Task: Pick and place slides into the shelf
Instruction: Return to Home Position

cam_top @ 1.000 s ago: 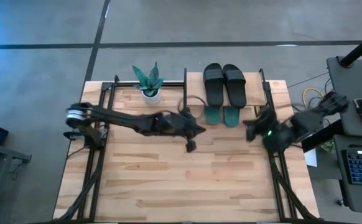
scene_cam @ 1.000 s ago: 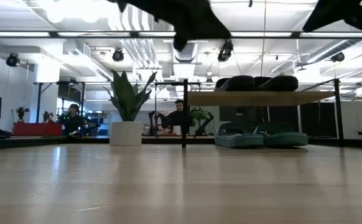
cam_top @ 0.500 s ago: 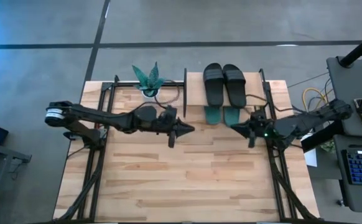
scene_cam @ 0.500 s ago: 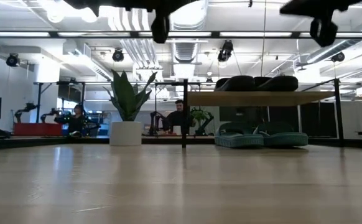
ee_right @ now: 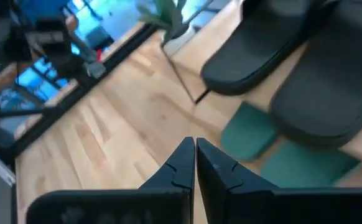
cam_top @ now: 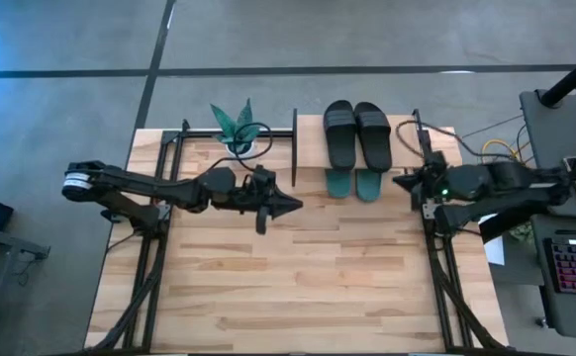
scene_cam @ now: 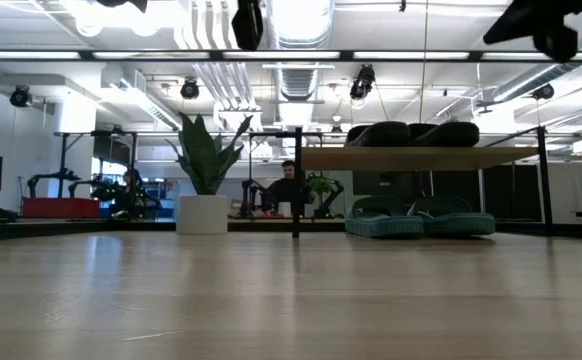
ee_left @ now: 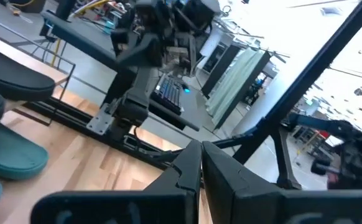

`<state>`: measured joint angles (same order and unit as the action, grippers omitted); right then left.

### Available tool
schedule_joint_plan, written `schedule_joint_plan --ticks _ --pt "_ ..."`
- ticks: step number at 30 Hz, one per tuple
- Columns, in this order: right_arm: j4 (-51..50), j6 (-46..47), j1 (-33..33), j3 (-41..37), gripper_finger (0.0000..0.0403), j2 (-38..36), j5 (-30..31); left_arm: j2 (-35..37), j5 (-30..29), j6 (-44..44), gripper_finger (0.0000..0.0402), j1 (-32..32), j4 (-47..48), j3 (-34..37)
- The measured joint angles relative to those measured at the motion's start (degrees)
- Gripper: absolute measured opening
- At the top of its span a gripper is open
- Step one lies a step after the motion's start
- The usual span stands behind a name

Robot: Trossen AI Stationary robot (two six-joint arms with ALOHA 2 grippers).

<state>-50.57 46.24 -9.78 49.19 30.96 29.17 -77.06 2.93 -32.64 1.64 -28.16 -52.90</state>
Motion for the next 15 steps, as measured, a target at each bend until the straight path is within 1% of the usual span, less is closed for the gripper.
schedule_joint_plan --ticks 4,6,8,11,15 --pt "-0.8 -2.0 -0.1 2.9 0.0009 -0.9 1.0 0.1 0.4 0.3 0.0 0.0 -0.5 0.0" --pt "-1.0 -2.7 -0.1 3.9 0.0009 -0.9 0.9 0.2 2.3 1.5 0.0 0.0 -0.4 0.0" --pt "-1.7 -2.8 0.0 4.7 0.0009 -0.9 1.2 0.5 5.4 2.5 0.0 -0.1 -0.5 0.0" --pt "-2.1 -3.2 0.1 4.7 0.0009 -0.9 4.9 1.6 9.1 3.5 0.0 -0.5 -0.4 0.2" --pt "-3.0 -1.2 0.1 4.6 0.0009 -1.0 5.3 4.7 9.6 3.4 0.0 -2.4 0.5 3.5"
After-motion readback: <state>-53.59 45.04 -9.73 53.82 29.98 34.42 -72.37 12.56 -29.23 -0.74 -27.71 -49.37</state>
